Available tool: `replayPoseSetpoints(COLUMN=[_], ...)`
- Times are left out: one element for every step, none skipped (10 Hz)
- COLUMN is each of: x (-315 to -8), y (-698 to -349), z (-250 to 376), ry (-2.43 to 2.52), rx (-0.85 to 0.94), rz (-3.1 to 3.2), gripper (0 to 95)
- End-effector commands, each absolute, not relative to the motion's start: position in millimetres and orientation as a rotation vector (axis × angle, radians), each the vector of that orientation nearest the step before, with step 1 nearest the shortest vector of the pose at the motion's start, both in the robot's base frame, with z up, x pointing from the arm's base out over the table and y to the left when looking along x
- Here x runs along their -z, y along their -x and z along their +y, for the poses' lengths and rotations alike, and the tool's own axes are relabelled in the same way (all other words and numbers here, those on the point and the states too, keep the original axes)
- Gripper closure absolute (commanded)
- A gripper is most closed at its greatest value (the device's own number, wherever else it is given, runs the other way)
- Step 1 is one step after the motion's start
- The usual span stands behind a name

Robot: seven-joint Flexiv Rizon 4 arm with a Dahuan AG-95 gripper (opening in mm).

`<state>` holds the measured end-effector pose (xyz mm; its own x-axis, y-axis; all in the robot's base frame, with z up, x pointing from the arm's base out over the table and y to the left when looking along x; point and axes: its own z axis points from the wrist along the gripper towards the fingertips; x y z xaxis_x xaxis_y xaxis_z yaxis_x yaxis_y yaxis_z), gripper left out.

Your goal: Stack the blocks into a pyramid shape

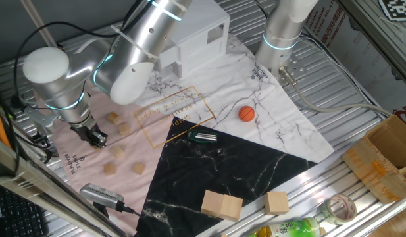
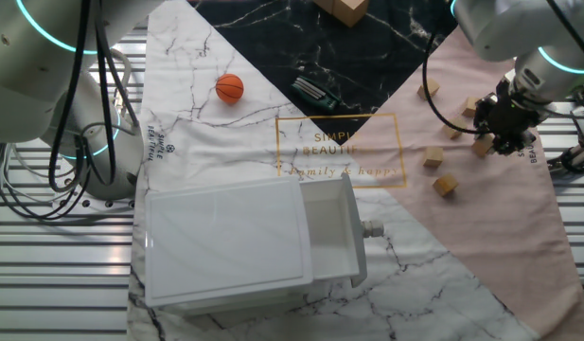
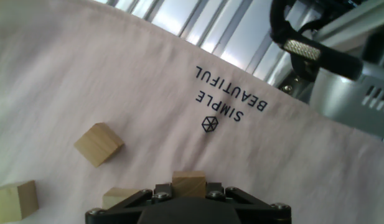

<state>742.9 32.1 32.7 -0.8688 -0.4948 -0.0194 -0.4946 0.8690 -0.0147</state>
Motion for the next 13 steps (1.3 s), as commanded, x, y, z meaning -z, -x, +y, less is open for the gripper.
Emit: replayPoseSetpoints(x=[-32.6,-32.4,-32.2,-31.6,-31.5,-31.5,-31.5,-31.5,-31.5,-31.7,-31.8,-31.9,-32.0], y=[-732.3,-728.6,-725.2,-722.6,-721.8,-721.8,-721.8,-721.7,-721.7,-721.5,-721.4,-721.4,-721.2], z=[26.2,24.1,22.4,21.4,21.2,21.2,21.2,21.2,21.1,20.9,20.8,20.8,20.6], ry=[0.765,0.753,0.716,0.679,0.639,0.615,0.572,0.523,0.482,0.437,0.401,0.363,0.329], rx=[0.011,0.017,0.018,0.014,0.008,0.003,-0.009,-0.010,-0.021,-0.016,-0.021,-0.016,-0.020], rz=[3.024,3.028,3.041,3.049,3.056,3.059,3.066,3.076,3.082,3.092,3.097,3.104,3.109], gripper=[95.0,95.0,95.0,95.0,95.0,95.0,95.0,95.0,95.0,95.0,95.0,95.0,95.0])
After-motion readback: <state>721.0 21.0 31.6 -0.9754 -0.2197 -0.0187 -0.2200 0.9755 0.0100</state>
